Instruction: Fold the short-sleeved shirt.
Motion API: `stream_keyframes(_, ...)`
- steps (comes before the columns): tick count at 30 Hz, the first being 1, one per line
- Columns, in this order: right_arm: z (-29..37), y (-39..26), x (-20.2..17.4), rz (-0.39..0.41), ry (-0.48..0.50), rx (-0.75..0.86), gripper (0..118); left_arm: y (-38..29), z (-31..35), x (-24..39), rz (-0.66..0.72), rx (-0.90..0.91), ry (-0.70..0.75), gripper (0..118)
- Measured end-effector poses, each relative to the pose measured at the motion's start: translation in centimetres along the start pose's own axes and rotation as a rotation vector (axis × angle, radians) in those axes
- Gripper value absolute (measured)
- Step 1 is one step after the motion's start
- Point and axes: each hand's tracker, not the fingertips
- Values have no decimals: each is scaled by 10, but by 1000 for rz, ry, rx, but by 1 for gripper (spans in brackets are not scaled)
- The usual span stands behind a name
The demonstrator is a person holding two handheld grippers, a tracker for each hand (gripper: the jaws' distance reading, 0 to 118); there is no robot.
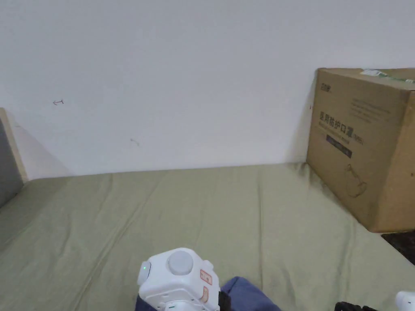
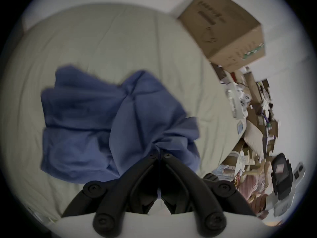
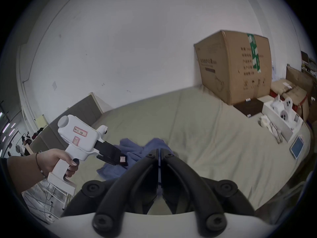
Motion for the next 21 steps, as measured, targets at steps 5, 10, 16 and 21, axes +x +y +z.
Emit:
stream_keyframes(5, -8, -13, 2, 5, -12, -42, 3, -4, 9, -23, 54, -4, -3, 107)
stream_keyframes(10, -10, -5, -9, 6, 8, -20, 3, -18, 88, -30, -39, 193, -43, 104)
stream_keyframes(16, -4, 9, -39, 71, 49, 132, 3, -123, 182, -29, -222, 890, 105, 82)
stream_keyframes(21, 4, 8, -62, 106, 38, 350, 3, -183, 183, -17, -352, 1146, 357, 0)
